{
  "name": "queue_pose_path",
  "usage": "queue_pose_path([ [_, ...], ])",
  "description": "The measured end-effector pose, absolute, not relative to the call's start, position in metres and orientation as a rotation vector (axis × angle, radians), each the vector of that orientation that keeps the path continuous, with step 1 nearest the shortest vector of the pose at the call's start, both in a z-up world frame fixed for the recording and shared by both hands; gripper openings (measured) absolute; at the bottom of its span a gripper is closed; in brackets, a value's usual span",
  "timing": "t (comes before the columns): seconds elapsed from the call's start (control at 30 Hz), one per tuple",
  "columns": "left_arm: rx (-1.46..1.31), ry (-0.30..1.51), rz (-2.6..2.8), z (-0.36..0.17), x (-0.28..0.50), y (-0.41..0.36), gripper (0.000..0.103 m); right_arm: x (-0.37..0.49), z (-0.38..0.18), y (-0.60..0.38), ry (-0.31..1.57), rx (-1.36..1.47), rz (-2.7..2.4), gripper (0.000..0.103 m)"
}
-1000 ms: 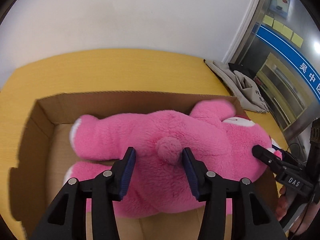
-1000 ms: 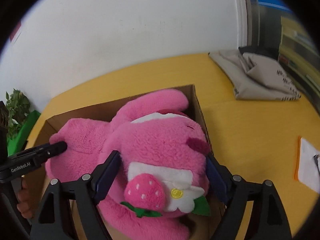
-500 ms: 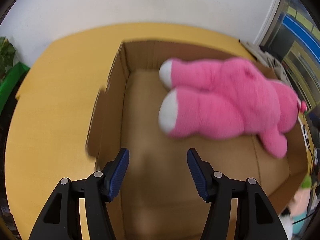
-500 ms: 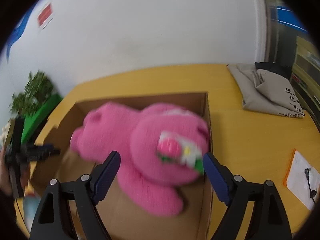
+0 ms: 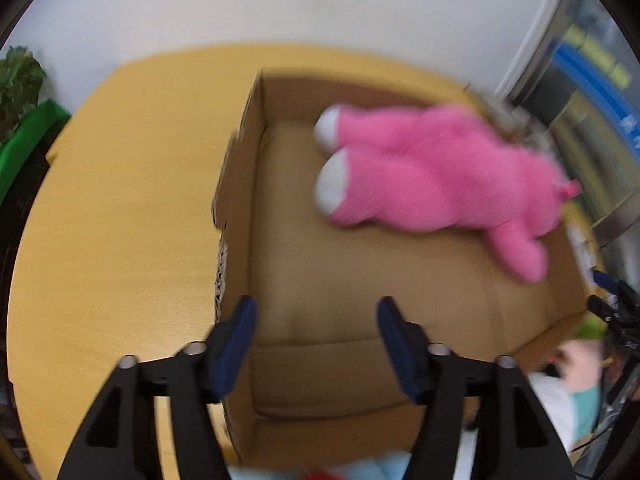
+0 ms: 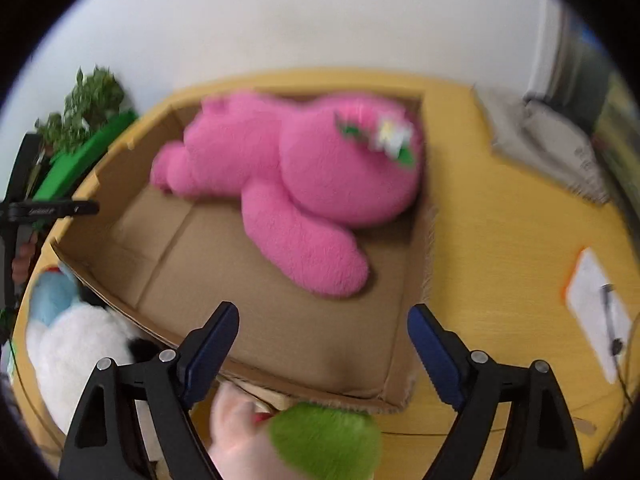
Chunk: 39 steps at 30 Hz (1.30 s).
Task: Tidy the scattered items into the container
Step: 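Open both grippers to drop the pink bear into the box, then withdraw both grippers up and away from the box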
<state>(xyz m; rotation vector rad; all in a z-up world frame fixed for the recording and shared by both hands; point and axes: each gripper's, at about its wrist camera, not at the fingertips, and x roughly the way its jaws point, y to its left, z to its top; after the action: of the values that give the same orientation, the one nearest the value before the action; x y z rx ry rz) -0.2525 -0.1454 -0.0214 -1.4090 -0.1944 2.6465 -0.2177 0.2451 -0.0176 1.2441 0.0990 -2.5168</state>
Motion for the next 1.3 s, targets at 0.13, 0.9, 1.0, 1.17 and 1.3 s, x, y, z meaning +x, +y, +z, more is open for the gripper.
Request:
queue_pose_path([
  [0.13, -1.107, -0.101, 2.797, 0.040, -0.176, -0.132, 0.103, -0.167, 0.040, 0.248, 0.062, 0.979, -2.630, 0.103],
  [0.9, -0.810, -0.096, 2.983, 0.046, 0.001, -0.056, 0.103, -0.005, 0.067, 0.227, -0.048, 0.749, -2.811, 0.103],
  [1.0, -0.820, -0.115, 2.973, 0.042, 0.003, -0.057, 0.103, -0.002, 0.065, 0.225, -0.041, 0.751, -2.808, 0.103],
  [1.17, -0.846, -0.147, 2.976, 0.035, 0.003, -0.064, 0.103, 0.000, 0.064, 0.219, -0.039, 0.753, -2.812, 0.103],
  [1.3, -0.858, -0.171, 2.982, 0.031, 0.004, -0.071, 0.103, 0.000, 0.062, 0.212, -0.038, 0.755, -2.804, 0.103],
])
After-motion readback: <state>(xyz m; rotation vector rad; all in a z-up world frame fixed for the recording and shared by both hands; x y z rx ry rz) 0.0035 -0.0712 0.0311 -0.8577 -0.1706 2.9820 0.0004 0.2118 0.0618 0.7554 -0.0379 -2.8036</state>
